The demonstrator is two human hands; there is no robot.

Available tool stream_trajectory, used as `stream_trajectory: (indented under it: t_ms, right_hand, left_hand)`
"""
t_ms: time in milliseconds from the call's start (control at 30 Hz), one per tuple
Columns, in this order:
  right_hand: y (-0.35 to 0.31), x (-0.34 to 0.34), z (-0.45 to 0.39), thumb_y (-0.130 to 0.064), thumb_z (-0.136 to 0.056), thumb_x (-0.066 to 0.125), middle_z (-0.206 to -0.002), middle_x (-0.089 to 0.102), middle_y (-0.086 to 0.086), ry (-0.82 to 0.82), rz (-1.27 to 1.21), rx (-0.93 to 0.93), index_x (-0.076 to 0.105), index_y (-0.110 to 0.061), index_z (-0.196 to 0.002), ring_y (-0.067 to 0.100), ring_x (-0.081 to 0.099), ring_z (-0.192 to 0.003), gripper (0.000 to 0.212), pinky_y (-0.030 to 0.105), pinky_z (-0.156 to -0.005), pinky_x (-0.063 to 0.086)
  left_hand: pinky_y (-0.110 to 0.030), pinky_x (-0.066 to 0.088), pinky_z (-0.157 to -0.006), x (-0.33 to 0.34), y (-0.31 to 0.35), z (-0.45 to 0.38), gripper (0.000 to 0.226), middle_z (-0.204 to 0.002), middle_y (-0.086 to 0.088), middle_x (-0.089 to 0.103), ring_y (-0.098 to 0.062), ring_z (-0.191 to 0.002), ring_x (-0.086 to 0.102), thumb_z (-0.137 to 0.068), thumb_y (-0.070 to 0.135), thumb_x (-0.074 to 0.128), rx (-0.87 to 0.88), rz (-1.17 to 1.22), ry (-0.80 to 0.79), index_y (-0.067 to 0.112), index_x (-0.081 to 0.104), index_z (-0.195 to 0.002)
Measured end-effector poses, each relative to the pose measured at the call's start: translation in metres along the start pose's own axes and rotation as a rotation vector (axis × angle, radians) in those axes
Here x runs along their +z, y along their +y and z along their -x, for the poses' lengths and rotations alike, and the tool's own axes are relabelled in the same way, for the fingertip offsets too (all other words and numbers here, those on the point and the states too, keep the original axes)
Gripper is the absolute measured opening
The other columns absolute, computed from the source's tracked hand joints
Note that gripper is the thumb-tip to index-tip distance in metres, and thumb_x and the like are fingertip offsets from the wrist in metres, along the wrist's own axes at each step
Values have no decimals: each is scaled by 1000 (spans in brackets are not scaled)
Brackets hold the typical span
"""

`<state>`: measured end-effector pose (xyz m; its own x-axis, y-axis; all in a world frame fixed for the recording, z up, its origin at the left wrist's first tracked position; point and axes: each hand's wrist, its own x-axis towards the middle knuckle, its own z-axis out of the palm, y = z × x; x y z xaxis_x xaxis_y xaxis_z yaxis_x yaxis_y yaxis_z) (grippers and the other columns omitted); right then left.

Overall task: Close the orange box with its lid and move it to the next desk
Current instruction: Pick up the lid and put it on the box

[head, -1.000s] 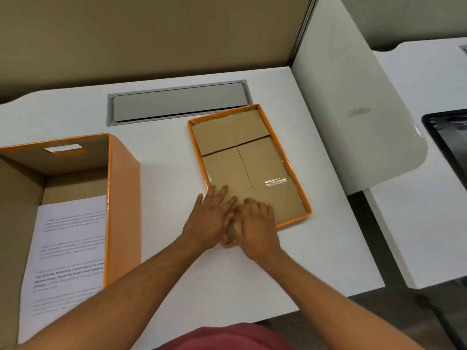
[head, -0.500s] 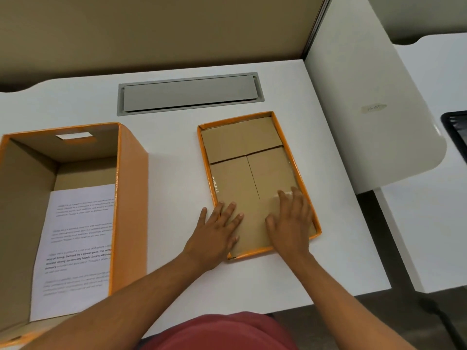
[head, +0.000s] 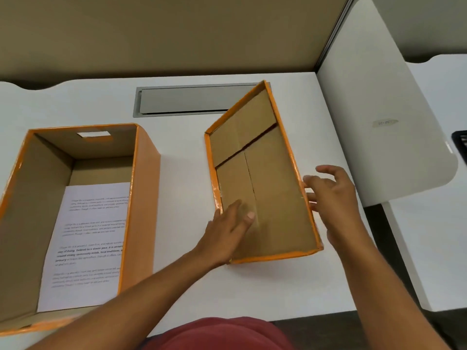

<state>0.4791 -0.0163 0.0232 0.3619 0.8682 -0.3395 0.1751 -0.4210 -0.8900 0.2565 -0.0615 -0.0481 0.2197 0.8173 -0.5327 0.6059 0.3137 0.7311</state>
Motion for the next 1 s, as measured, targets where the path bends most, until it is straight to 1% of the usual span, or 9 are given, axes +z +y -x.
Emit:
stream_trajectory:
  t_ms: [167,267,367,433,533,600,700,833,1000]
  right_hand:
    - [-40,33,69,-50,-92,51,-100,76,-14,-153,-24,-211,56,-45,-118,3,75,-90,27,27,-76,61]
    - [-44,51,84,-51,-94,44,-94,71,-32,-183,-18,-236,55,-46,-117,-3,71,-96,27,23,-78,61]
    - [-42,56,79,-44,-98,45,-93,77,-15,-185,-112,-198,60,-37,-117,8,77,-89,25,20,-68,60]
    - [-35,58,68,-44,-97,44,-94,79,-8,-189,-171,-161,62,-31,-117,15,79,-85,30,20,-65,60]
    - [-4,70,49,-43,-92,48,-102,78,-2,-227,-132,-80,63,-28,-117,18,77,-93,33,30,-75,62]
    - [30,84,37,-44,-95,53,-123,71,1,-283,-17,23,61,-29,-126,20,70,-112,35,41,-92,59]
    - [77,105,28,-51,-104,46,-148,55,2,-385,119,238,49,-26,-146,24,58,-129,49,50,-106,51]
    - [97,126,32,-61,-103,39,-115,68,-1,-396,-97,479,59,-24,-126,21,68,-100,48,32,-67,57]
    - [89,138,45,-56,-104,43,-121,64,-8,-199,-115,279,56,-39,-122,19,63,-111,28,43,-93,54]
  left_hand:
    - [-45,40,-118,-30,45,33,99,-166,22,35,-6,-148,40,-73,95,40,68,541,10,47,34,-160]
    - [-42,53,-101,-42,62,42,89,-150,24,47,-7,-133,53,-77,84,50,97,504,61,48,37,-157]
    - [-44,59,-100,-46,65,43,79,-147,12,57,-16,-130,59,-86,62,69,104,367,144,42,38,-156]
    - [-30,63,-86,-46,61,41,66,-129,27,58,1,-112,62,-91,48,75,109,335,181,46,42,-149]
    - [-1,47,-54,-48,57,45,46,-101,37,48,25,-84,56,-90,35,77,110,285,260,60,43,-106]
    - [5,42,-57,-51,54,48,46,-99,29,49,23,-86,55,-89,31,77,134,231,330,58,40,-95]
    - [-2,46,-53,-61,48,57,44,-101,23,52,-3,-86,61,-91,29,76,132,228,363,53,42,-104]
    - [-15,52,-76,-83,34,75,69,-134,13,57,-17,-115,63,-91,32,79,139,268,283,43,38,-146]
    - [-39,62,-96,-132,12,105,97,-148,17,55,-17,-125,67,-71,44,81,260,426,221,70,19,-140]
